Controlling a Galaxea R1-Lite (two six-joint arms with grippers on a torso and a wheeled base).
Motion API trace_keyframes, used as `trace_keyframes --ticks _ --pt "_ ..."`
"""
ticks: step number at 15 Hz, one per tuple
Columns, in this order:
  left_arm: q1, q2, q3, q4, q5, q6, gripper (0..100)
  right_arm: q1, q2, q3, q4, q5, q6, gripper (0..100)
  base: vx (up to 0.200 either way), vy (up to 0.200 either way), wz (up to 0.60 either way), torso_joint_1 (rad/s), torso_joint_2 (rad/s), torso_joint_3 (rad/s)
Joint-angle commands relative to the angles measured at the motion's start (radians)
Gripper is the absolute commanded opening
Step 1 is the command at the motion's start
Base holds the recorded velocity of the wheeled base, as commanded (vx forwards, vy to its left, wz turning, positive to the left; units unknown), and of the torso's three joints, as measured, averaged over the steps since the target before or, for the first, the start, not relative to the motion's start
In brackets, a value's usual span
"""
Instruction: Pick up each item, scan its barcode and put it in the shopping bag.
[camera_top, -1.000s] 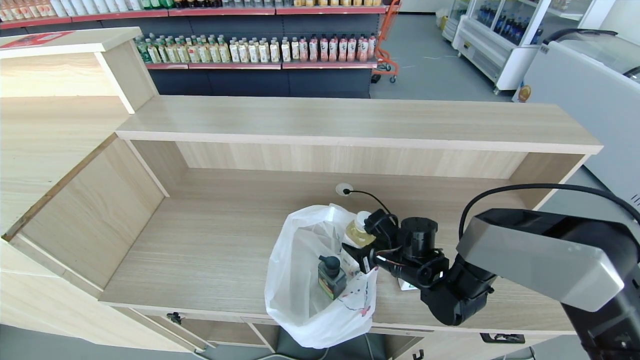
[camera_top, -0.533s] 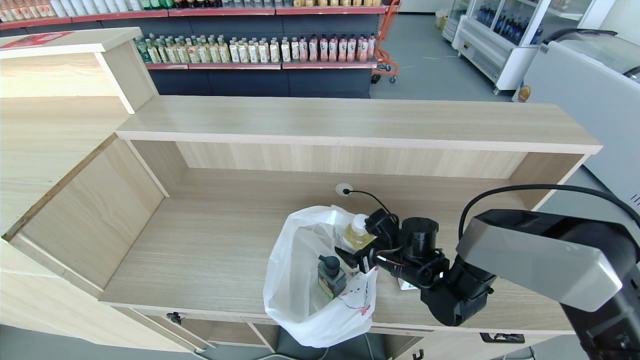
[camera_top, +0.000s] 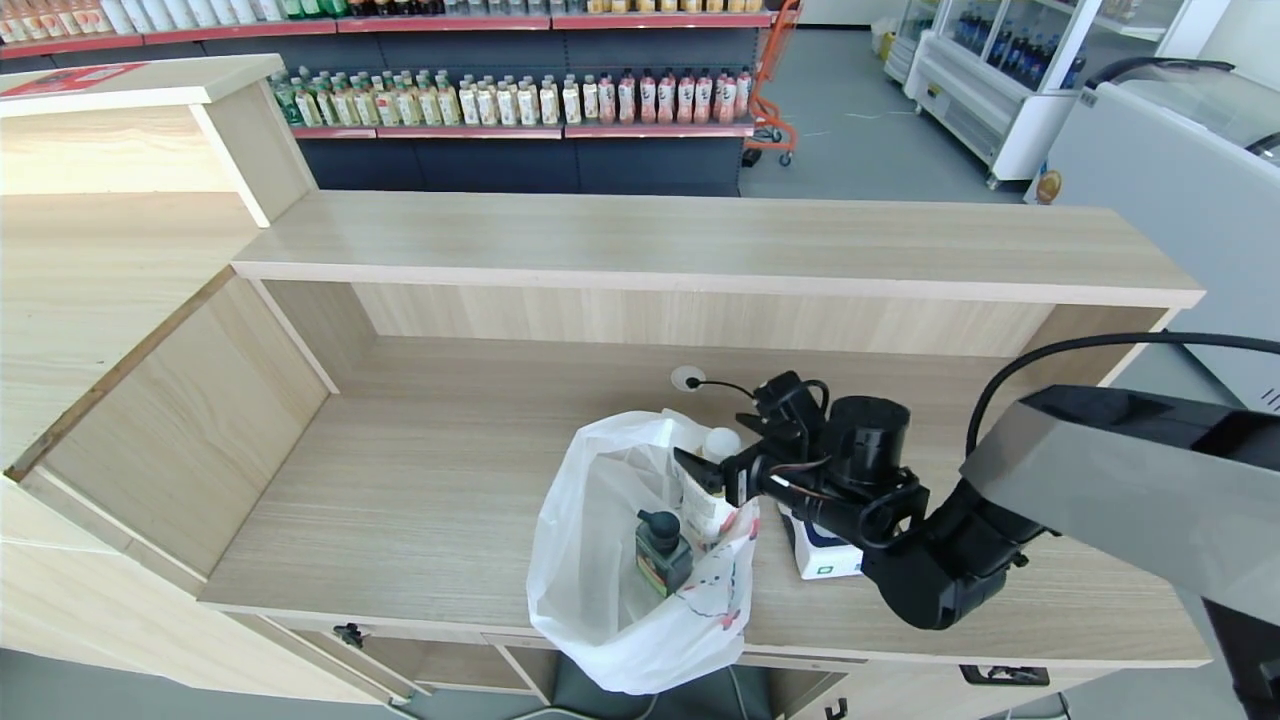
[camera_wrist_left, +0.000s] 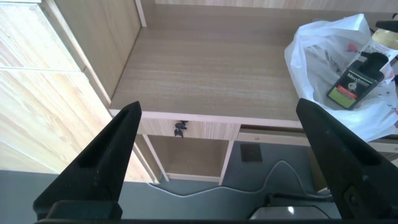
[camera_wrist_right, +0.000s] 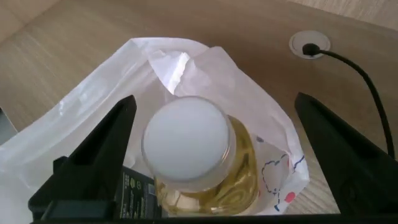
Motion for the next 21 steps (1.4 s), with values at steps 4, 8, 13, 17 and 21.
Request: trace_keyframes --ticks 4,8,13,17,21 --pt "0.0 0.0 0.0 0.001 0.0 -0.008 100 -0.031 -0.365 0.035 0.17 -0.01 0.113 100 0.0 0.0 0.0 0.0 0.0 0.0" --pt "0.0 0.0 0.0 0.001 0.0 -0.008 100 -0.208 -0.821 0.205 0.611 -0.156 0.052 100 0.0 0.0 0.0 0.0 0.0 0.0" --pt "0.0 0.0 0.0 0.001 0.0 -0.008 100 -0.295 -1.431 0.435 1.169 -0.417 0.021 100 0.0 0.0 0.0 0.0 0.0 0.0" --pt "0.0 0.0 0.0 0.001 0.0 -0.008 100 -0.347 -1.629 0.543 1.258 -0.464 0.032 100 0.0 0.0 0.0 0.0 0.0 0.0" --pt "0.0 0.0 0.0 0.001 0.0 -0.008 100 -0.413 -1.931 0.779 1.269 -0.371 -0.009 100 0.0 0.0 0.0 0.0 0.0 0.0"
